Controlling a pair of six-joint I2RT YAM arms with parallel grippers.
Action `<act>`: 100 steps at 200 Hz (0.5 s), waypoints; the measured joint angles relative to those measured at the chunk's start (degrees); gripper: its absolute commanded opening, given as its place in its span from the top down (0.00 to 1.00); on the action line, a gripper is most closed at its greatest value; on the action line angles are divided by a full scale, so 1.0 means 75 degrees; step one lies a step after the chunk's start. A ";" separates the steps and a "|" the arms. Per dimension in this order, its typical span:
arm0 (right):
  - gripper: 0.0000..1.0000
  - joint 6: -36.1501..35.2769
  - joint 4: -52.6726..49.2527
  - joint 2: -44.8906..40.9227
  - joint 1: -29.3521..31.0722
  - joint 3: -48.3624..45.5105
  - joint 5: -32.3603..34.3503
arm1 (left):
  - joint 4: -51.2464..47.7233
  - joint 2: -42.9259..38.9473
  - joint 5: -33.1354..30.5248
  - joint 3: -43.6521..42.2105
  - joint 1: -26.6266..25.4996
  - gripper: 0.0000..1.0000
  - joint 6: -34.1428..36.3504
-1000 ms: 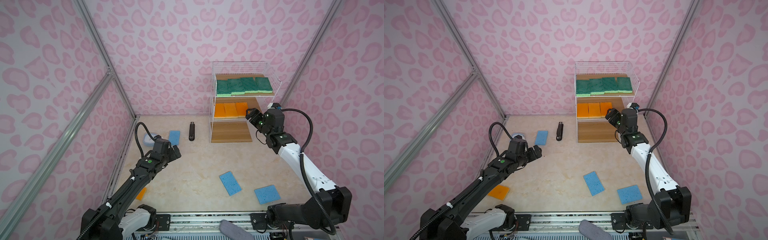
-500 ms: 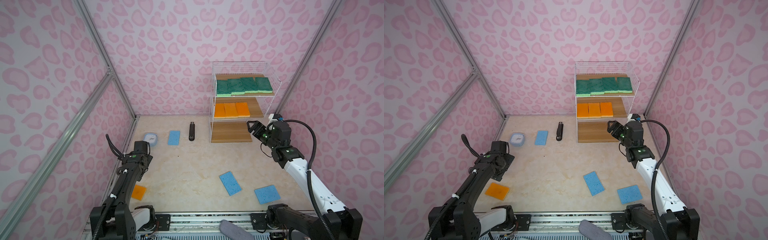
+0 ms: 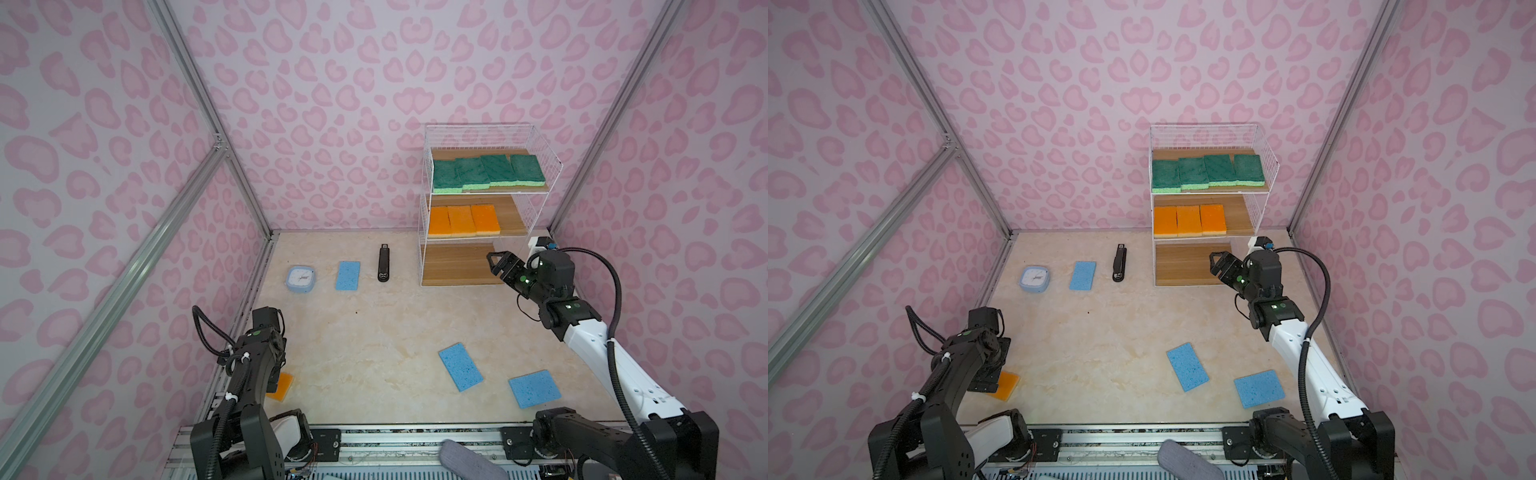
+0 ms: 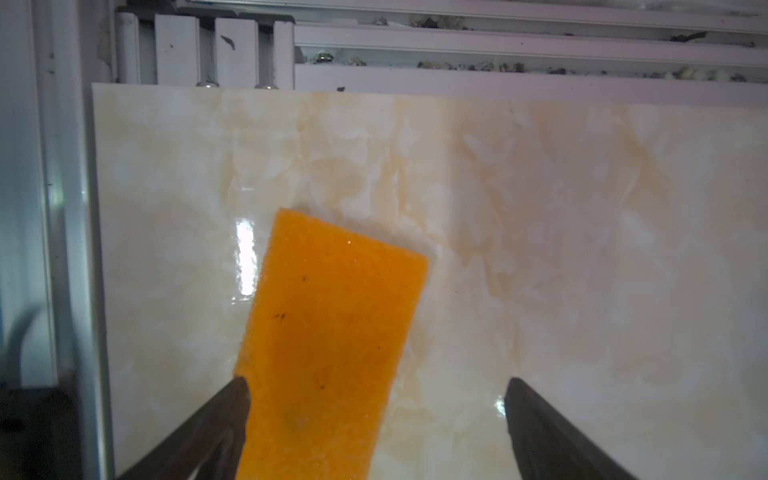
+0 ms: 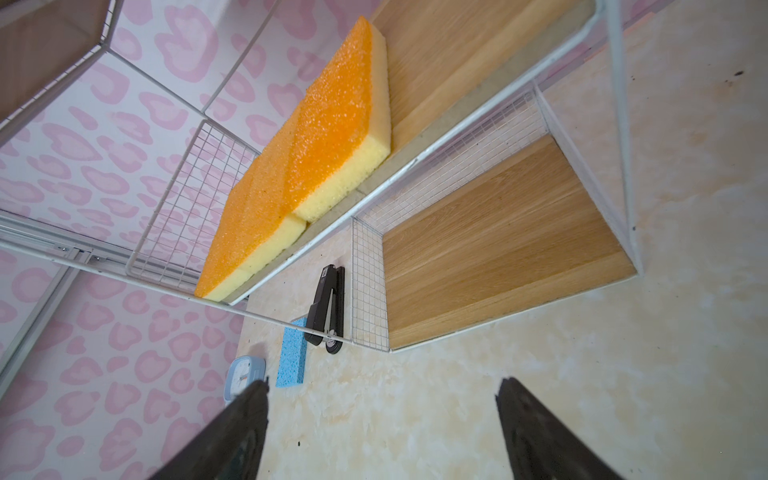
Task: Place and organize the cleaning sponges onto the shelf
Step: 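Withdraw the right arm while the left gripper grasps the last orange sponge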
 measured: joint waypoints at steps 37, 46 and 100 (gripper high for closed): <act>0.13 0.0000 0.0017 0.0090 0.0000 0.0000 -0.0058 | 0.0224 0.0117 -0.0044 -0.0309 0.0169 0.03 -0.0122; 0.13 0.0000 0.0017 0.0105 0.0000 0.0000 -0.0058 | 0.0309 0.0271 0.0015 -0.0344 0.0181 0.03 -0.0131; 0.14 0.0070 0.0111 0.0198 0.0003 -0.0131 -0.0082 | 0.0810 0.1008 0.0268 -0.0519 0.0192 0.03 0.0006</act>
